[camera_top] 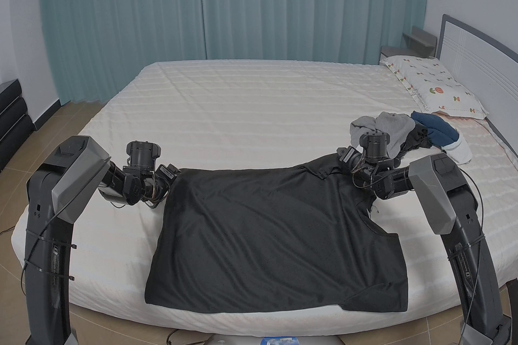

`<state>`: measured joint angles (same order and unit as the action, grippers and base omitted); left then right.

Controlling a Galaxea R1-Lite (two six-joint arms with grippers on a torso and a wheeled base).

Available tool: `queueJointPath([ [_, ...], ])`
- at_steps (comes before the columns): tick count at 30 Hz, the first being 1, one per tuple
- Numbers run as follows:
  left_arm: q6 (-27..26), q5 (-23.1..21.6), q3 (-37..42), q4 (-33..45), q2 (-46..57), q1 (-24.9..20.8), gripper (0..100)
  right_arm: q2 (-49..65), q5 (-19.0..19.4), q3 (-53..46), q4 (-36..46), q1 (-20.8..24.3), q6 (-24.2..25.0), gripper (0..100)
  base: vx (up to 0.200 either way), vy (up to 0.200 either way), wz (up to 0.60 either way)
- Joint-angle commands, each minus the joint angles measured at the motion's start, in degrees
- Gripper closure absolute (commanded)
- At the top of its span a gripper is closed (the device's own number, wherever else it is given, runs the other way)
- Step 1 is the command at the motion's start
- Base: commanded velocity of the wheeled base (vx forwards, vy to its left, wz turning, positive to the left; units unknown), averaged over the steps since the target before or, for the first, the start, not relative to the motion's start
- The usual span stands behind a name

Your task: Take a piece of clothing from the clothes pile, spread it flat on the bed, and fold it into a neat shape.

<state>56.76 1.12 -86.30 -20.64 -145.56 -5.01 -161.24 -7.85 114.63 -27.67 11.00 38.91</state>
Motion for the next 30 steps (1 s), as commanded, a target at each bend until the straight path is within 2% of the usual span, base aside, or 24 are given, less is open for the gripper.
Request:
queueJointPath([
  [1,0.0,0.0,0.0,0.0,-0.1,0.0,0,0.8,-1.5,0.0,4.6,-0.7,0.1,0,0.0,0.0,0.0],
  [4,0.0,0.0,0.0,0.0,-0.1,0.0,0,3.5,-1.5,-0.3,6.6,-1.7,0.4,0,0.0,0.0,0.0],
  [6,0.0,0.0,0.1,0.0,0.0,0.0,0,6.8,-1.3,-5.3,6.3,-2.6,-0.2,0,0.0,0.0,0.0],
  [9,0.0,0.0,0.1,0.0,0.0,0.0,0,10.4,0.4,-11.7,6.2,-3.4,-0.5,0,0.0,0.0,0.0],
  [17,0.0,0.0,0.1,0.1,0.0,0.0,0,13.1,4.2,-21.1,6.1,-5.5,-2.4,0,0.0,0.0,0.0],
  [21,0.0,0.0,0.1,0.1,0.0,0.0,0,13.1,6.6,-23.3,5.9,-5.5,-2.4,0,0.0,0.0,0.0],
  [26,0.0,0.0,0.1,0.1,0.0,0.0,0,12.6,6.8,-23.7,6.0,-5.5,-2.1,0,0.0,0.0,0.0],
  [27,0.0,0.0,0.1,0.1,0.0,0.0,0,12.4,6.9,-23.7,6.0,-5.4,-2.1,100,0.0,0.0,0.0],
  [30,0.0,-0.1,0.0,0.0,0.0,0.0,0,11.5,7.4,-23.6,5.9,-5.5,-2.1,100,0.0,0.0,0.0],
])
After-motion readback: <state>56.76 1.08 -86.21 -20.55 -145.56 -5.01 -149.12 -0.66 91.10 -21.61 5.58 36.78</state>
